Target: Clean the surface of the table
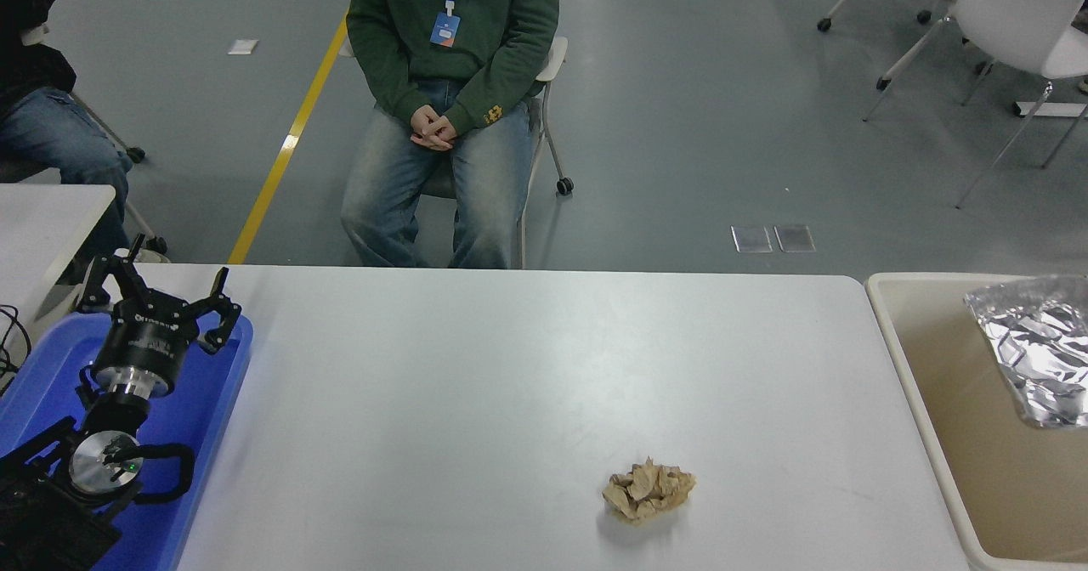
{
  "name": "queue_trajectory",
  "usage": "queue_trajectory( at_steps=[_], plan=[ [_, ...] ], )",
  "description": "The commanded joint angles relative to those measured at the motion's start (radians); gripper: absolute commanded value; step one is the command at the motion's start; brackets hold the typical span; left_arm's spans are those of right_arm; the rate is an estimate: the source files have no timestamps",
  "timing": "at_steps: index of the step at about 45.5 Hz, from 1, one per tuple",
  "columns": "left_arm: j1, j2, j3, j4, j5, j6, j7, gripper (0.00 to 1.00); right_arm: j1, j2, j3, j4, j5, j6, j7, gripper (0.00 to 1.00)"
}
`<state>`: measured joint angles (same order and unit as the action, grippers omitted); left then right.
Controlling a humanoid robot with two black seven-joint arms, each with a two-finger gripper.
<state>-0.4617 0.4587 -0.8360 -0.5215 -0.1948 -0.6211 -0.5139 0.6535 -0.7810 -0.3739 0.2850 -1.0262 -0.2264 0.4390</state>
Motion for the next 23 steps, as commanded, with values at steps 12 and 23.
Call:
queue_trajectory(
  at_steps=[12,23],
  plan=[
    [0.0,0.0,0.0,0.0,0.0,0.0,0.0,1.0,-0.078,0.249,-0.076,-0.362,0.006,0.002,-0.023,0.0],
    [0.0,0.0,0.0,0.0,0.0,0.0,0.0,1.0,-0.117,0.31,-0.071,-0.362,0.011,0.009,-0.135,0.0]
  ],
)
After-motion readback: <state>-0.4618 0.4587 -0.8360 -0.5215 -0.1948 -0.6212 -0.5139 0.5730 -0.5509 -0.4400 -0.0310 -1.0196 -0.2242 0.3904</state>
